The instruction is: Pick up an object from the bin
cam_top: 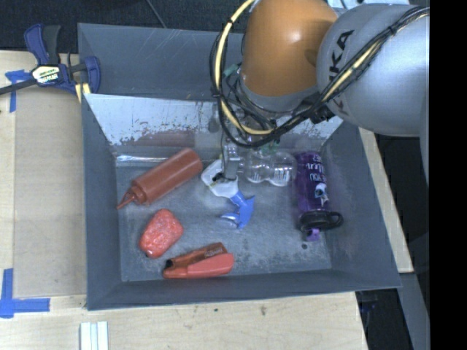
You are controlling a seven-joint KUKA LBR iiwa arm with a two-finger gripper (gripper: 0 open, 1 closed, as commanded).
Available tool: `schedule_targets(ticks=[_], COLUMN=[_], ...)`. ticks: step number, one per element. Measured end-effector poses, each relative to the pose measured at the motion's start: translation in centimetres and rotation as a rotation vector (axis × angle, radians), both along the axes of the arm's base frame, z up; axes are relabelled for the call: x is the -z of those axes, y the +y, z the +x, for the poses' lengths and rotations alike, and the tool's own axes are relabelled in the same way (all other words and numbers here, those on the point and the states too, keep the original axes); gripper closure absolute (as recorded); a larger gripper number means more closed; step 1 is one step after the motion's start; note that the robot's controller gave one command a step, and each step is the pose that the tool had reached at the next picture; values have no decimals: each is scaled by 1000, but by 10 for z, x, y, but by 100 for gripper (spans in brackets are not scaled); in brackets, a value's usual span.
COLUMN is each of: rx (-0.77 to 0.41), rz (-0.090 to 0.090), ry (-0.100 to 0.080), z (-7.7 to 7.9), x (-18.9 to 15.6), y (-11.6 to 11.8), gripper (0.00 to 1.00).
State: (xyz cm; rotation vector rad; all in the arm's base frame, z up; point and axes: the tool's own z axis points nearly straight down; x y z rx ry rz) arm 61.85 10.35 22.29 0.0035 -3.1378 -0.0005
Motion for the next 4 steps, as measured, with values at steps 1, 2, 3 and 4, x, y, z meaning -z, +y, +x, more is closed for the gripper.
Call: schedule_targets(ticks=[1, 2, 3, 4], rx=[2, -132, -325, -377], rz=[1, 0, 3, 0], ry=[-8, -10, -10, -4], z=[1, 5, 6, 8], x=[-5, 58, 62, 108], y=[-1, 28, 78, 56], gripper=[0, 0, 0, 0])
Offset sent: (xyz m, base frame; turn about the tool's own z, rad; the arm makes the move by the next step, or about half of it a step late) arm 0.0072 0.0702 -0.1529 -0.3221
